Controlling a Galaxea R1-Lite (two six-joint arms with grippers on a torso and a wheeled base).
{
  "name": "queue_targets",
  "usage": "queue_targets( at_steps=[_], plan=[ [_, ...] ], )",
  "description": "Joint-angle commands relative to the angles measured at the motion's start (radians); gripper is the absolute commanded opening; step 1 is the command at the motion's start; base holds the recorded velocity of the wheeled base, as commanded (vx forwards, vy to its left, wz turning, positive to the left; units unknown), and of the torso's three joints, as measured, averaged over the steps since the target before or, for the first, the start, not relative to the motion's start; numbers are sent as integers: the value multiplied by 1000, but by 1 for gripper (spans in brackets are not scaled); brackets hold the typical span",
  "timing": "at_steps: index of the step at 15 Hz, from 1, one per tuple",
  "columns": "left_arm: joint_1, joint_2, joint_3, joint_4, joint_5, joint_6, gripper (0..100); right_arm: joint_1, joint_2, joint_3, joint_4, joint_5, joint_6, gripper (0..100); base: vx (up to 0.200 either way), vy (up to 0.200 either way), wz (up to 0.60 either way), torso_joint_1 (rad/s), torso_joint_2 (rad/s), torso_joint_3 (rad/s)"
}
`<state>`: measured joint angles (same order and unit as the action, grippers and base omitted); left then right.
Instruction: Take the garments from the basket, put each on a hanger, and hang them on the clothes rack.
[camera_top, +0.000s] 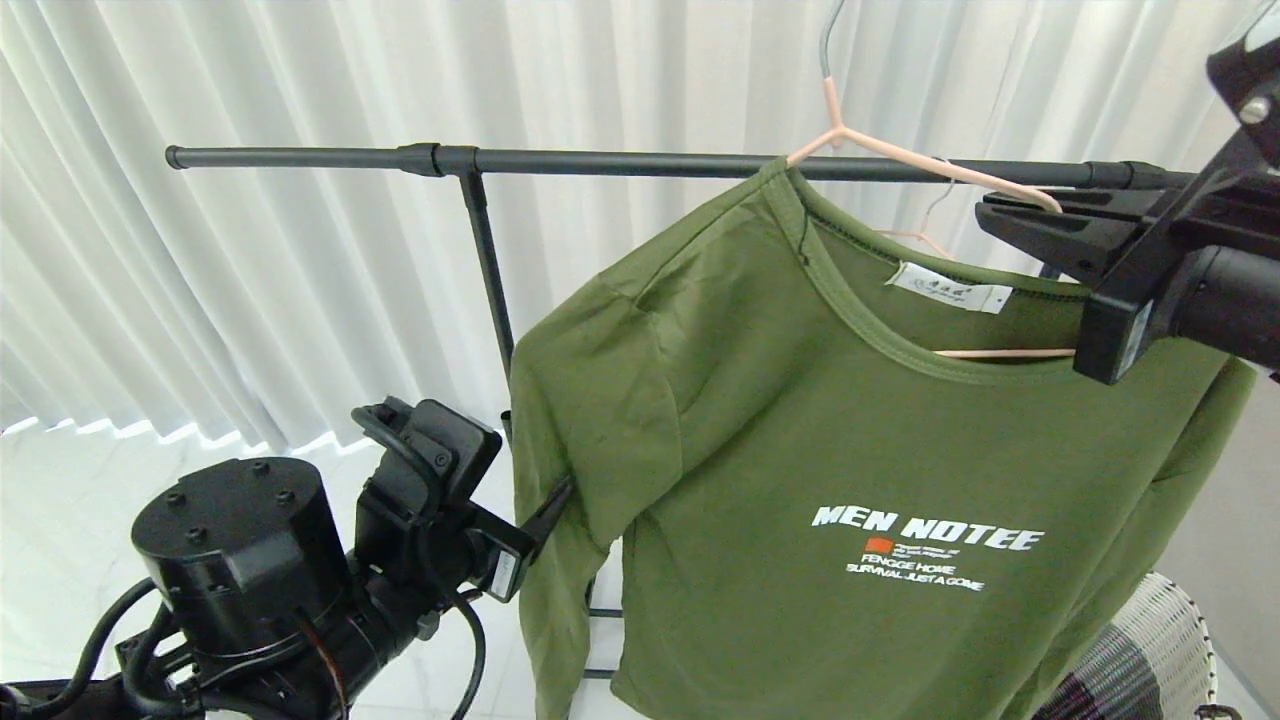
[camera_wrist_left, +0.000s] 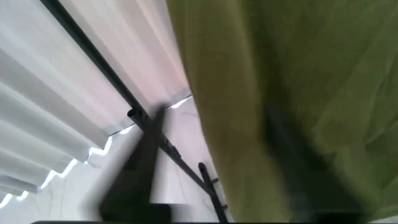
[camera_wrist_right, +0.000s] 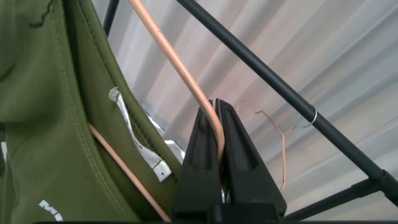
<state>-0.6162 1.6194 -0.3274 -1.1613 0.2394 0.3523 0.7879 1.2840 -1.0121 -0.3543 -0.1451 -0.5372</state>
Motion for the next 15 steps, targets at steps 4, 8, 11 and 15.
queue_targets(
  at_steps=[4,8,11,15],
  plan=[
    [42,-4,-1,-6,3,-3,0,-1,-9,1,1,-4,0,0,0,0,0,0,0,0],
    [171,-18,4,-81,-5,-4,0,-41,-31,40,3,-4,0,0,0,0,0,0,0,0],
    [254,-49,19,-83,-40,-27,0,-50,-51,81,3,-1,0,0,0,0,0,0,0,0],
    [339,-41,82,-83,-38,-19,0,-50,-54,81,1,1,2,0,0,0,0,0,0,0]
  ],
)
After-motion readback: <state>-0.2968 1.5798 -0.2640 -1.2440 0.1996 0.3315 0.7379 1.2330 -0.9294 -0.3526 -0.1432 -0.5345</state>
